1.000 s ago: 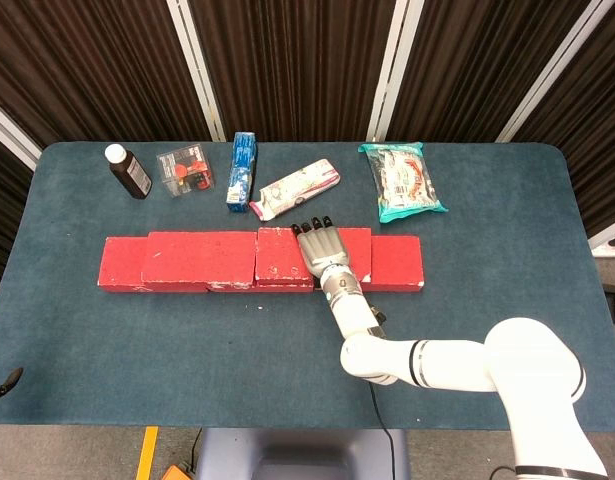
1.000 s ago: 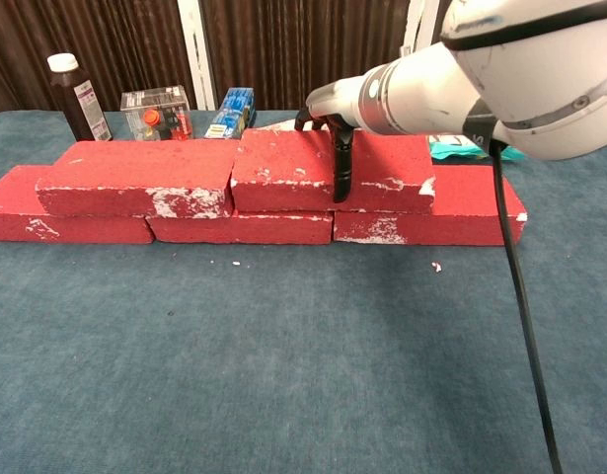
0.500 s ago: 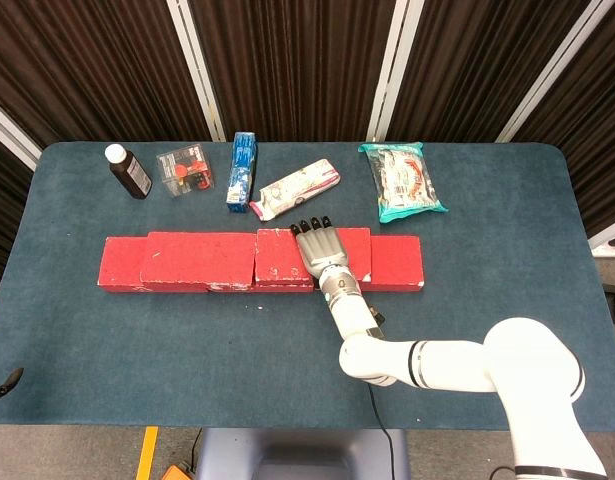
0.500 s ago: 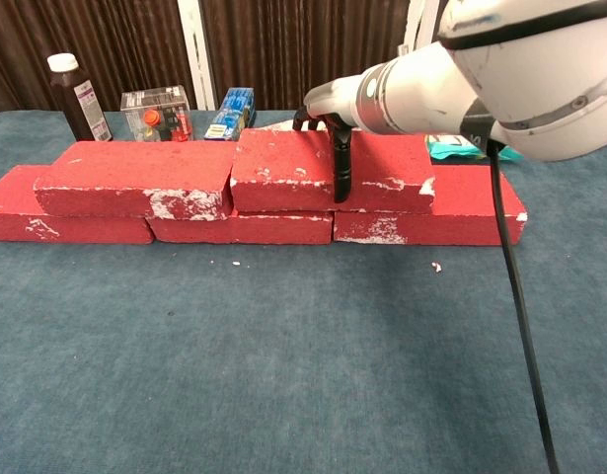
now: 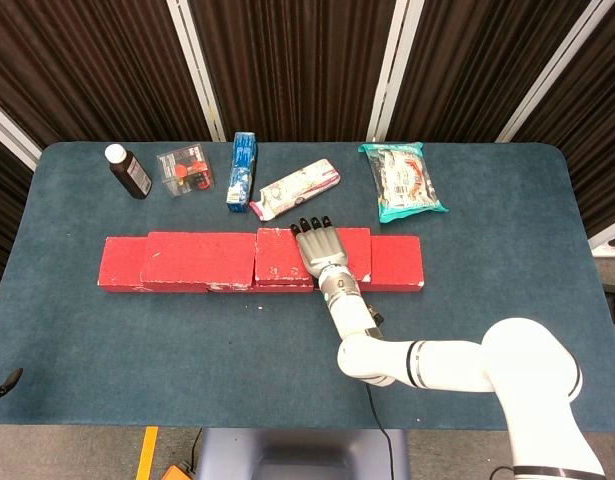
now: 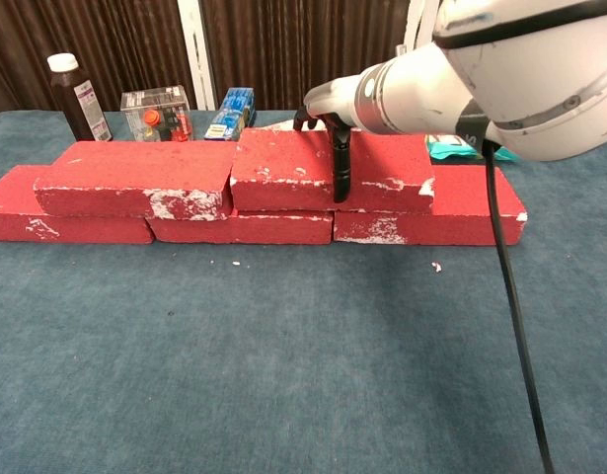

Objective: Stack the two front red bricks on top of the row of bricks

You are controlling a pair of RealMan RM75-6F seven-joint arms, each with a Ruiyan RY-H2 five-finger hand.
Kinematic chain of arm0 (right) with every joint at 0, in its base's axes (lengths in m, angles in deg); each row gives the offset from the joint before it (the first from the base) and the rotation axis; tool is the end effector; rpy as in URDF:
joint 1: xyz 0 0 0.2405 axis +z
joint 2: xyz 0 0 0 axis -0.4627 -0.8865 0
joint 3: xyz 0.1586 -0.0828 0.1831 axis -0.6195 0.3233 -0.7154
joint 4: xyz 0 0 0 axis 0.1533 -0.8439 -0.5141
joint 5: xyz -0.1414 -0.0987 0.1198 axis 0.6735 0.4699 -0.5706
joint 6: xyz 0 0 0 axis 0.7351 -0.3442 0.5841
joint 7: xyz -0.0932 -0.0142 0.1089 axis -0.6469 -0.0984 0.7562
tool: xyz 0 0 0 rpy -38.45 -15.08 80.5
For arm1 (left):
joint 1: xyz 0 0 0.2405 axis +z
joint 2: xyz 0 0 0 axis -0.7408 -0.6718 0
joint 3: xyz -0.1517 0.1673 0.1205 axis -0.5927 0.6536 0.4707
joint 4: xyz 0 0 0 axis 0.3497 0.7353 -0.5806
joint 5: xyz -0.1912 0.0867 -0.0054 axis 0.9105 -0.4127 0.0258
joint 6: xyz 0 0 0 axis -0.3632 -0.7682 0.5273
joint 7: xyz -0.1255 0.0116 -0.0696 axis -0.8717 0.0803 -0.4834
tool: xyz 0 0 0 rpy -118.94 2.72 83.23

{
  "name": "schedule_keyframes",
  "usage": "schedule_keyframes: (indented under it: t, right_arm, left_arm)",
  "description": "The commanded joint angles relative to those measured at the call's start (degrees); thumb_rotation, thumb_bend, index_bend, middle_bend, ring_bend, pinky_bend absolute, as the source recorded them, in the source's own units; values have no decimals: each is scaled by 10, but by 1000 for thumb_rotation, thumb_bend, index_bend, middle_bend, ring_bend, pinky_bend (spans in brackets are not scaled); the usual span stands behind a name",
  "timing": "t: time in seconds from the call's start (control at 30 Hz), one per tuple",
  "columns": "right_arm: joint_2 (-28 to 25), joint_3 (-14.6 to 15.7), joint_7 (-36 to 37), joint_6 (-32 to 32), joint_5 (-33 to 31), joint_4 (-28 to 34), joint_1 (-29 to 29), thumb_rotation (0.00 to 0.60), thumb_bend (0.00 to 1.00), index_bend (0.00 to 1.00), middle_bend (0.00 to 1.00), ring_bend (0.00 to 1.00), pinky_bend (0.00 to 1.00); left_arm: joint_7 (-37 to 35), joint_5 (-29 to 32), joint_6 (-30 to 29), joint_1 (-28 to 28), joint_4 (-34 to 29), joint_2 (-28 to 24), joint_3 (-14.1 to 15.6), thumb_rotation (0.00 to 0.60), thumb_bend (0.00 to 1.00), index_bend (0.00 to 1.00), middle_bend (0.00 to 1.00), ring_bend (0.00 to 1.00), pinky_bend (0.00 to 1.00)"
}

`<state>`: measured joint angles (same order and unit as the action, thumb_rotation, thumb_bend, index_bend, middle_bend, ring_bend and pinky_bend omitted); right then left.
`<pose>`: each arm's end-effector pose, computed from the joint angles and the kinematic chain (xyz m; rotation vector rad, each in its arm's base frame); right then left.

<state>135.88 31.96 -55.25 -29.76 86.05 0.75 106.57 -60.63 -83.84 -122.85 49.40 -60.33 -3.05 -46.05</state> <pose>-0.0005 -0.4095 -0.0369 1.8724 -1.0031 0.5780 -0.3237 0.1505 0.2012 -1.1457 -0.9608 -0.9066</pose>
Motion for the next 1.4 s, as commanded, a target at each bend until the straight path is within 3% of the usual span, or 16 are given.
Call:
schedule_keyframes:
  t: [0.03,0.73,1.2,1.4]
  right_arm:
    - [1,-1,-1,-2,1,-1,1,600,6,212,126,0,0]
    - [3,-7,-24,-6,-32,-7,8,600,0,195,111,0,0]
    - [13,-11,-20,-2,-15,-15,7,600,0,171,96,0,0]
    - [-7,-20,-7,-7,-3,13,-1,600,0,172,95,0,0]
  left_arm:
    - [0,1,0,0,0,0,-1,600,183,0,0,0,12]
    - [0,3,0,1,-2,0,-2,600,181,0,0,0,12]
    - [-2,6,-2,3,-1,0,-4,600,183,0,0,0,12]
    - [-3,8,0,2,-1,-1,-4,600,182,0,0,0,12]
